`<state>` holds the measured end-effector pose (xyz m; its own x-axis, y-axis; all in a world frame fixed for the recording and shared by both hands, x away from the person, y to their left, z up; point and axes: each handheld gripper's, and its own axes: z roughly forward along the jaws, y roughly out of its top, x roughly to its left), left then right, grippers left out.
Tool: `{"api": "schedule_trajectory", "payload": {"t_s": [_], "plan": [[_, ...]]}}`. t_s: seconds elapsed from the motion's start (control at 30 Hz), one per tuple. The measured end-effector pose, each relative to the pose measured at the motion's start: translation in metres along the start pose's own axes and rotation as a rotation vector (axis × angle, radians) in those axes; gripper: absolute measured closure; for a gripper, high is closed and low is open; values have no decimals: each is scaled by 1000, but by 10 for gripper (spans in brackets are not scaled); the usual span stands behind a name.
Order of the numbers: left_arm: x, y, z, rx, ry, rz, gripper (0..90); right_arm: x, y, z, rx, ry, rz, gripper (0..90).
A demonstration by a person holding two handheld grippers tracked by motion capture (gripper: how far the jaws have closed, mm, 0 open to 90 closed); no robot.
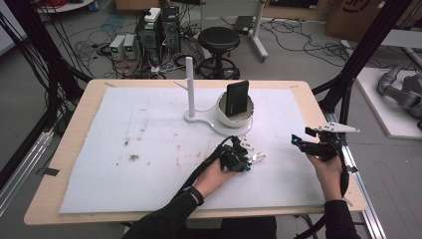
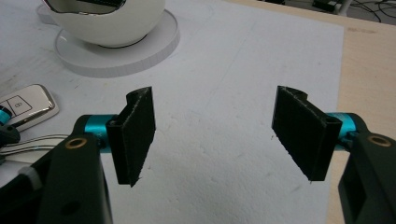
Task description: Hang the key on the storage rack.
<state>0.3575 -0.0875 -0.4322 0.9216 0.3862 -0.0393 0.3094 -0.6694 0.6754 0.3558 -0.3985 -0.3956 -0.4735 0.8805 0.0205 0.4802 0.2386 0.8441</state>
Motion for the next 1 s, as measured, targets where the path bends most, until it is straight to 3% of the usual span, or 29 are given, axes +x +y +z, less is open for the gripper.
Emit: {"api": "schedule_trajectory", "payload": {"t_s": [0.17,0.27,0.33,0.43,0.6,0.83,0.97,1.0], "plan": [[9,-3,-5,4,-21,-56,738,-1,0,-1,-3,-2,2,308],[11,-5,-6,3,-37,-54,726,-1,0,-1,-2,-2,0,308],[9,-4,-7,10,-52,-56,623,-1,0,-1,-2,-3,4,308],[3,-4,-6,22,-23,-21,567,-1,0,-1,-3,-3,2,308],[3,-4,-6,24,-6,-6,612,-1,0,-2,-7,-4,2,308],[2,-3,-6,29,5,14,601,-2,0,-2,-5,-5,4,308],[3,-4,-7,31,15,-1,737,-1,0,-2,-2,-3,3,308],[5,-4,-8,32,-2,-19,739,-1,0,-2,-3,-3,3,308]]}}
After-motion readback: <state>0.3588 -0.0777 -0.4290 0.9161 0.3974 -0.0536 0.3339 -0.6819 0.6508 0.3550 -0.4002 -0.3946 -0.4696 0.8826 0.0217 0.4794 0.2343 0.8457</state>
